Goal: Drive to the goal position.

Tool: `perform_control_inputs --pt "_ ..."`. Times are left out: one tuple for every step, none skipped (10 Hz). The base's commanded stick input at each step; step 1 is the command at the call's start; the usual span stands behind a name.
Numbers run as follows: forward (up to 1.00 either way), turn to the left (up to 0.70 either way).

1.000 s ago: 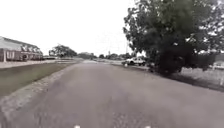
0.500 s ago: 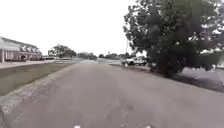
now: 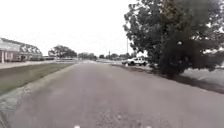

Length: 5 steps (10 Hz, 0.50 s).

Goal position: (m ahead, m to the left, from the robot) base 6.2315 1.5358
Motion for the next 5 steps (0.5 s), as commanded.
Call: perform_control_inputs --pt "0.7 0.0" --pt "0.7 0.0" --pt "0.7 0.0" --pt "0.7 0.0" --pt "0.7 0.0"
